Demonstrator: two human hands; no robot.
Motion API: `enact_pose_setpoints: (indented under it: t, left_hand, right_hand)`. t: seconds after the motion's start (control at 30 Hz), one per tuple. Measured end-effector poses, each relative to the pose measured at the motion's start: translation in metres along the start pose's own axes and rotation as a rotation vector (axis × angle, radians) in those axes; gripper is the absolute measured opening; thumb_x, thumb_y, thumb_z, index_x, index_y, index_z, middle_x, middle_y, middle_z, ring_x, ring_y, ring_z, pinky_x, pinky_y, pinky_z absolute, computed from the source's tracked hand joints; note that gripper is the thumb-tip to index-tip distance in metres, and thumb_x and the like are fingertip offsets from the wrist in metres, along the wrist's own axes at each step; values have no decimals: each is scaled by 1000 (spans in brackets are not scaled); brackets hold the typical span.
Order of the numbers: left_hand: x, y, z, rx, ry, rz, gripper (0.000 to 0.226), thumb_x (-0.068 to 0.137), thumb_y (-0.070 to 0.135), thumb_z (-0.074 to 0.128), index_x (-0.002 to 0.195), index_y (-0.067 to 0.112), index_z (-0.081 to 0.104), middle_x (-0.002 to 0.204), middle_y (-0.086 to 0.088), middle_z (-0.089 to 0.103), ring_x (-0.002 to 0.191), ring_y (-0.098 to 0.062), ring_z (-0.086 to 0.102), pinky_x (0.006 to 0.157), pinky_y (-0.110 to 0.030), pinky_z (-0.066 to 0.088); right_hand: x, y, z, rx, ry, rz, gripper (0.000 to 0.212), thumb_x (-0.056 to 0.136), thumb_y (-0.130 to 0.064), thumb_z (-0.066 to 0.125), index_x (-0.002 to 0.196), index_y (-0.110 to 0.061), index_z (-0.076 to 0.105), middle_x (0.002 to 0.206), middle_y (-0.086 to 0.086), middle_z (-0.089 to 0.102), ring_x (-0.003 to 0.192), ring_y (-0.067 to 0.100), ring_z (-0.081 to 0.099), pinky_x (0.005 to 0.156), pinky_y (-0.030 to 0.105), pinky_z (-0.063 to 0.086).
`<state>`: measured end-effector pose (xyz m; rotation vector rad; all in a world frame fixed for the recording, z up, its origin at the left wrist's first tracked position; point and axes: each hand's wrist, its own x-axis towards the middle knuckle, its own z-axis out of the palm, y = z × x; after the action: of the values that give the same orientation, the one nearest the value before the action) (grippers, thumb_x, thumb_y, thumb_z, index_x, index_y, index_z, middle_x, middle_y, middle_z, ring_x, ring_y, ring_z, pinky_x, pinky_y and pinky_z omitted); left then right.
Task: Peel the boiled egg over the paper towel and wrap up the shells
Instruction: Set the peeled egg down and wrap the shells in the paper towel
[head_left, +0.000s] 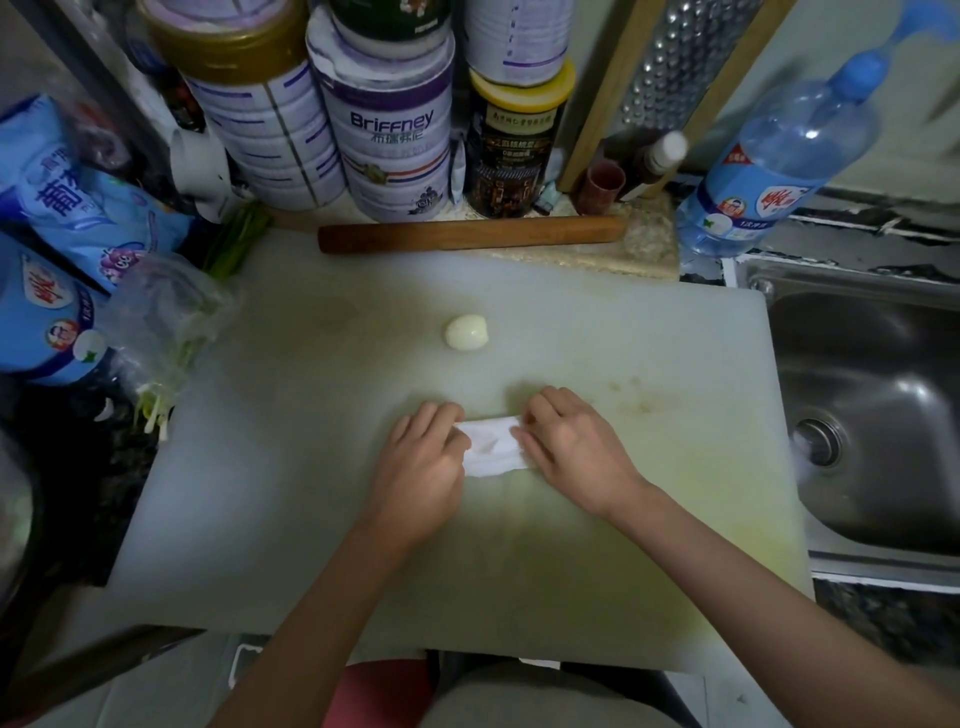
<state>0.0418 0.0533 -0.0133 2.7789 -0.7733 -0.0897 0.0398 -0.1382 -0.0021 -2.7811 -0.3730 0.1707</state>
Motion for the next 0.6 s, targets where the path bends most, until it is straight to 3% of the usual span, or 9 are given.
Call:
enact_pose_setpoints:
  t: [0.1, 0.23, 0.33, 0.43, 0.6]
  left_hand:
    - [1, 0, -1, 56, -17, 59, 23, 64, 9, 48, 74, 9, 68, 86, -6, 66, 78, -28, 62, 65, -35, 34]
    - [3, 2, 1, 2, -38, -5, 16, 65, 6, 58, 78, 9, 66, 83, -7, 65, 79, -29, 61, 66, -37, 46]
    - [7, 8, 1, -49, -16, -96, 9, 78, 17, 54, 78, 11, 60, 78, -8, 63, 76, -29, 59, 67, -37, 48]
    - [14, 10, 2, -52, -25, -141, 17, 82, 25, 64, 80, 10, 59, 77, -9, 64, 75, -30, 61, 69, -38, 45]
    - [24, 6, 4, -34, -86, -177, 31, 84, 36, 61, 102, 12, 56, 97, -6, 64, 93, -28, 58, 80, -35, 37]
  right_hand:
    - [-2, 0, 0, 0, -17, -34, 17, 92, -18, 50, 92, -3, 58, 90, 13, 59, 83, 32, 55, 72, 39, 46]
    - [-9, 3, 5, -22, -60, -15, 19, 93, -19, 50, 91, -3, 61, 87, 13, 60, 81, 33, 57, 68, 35, 43]
    - [-8, 3, 8, 4, -59, 41, 22, 92, -26, 53, 92, -5, 59, 87, 11, 60, 84, 30, 57, 65, 32, 39]
    - [-4, 3, 8, 39, -85, 103, 26, 90, -31, 56, 99, -7, 52, 93, 9, 62, 87, 31, 58, 65, 34, 41]
    - [5, 2, 7, 62, -158, 215, 39, 86, -29, 61, 116, -8, 48, 106, 11, 60, 99, 32, 56, 74, 39, 47]
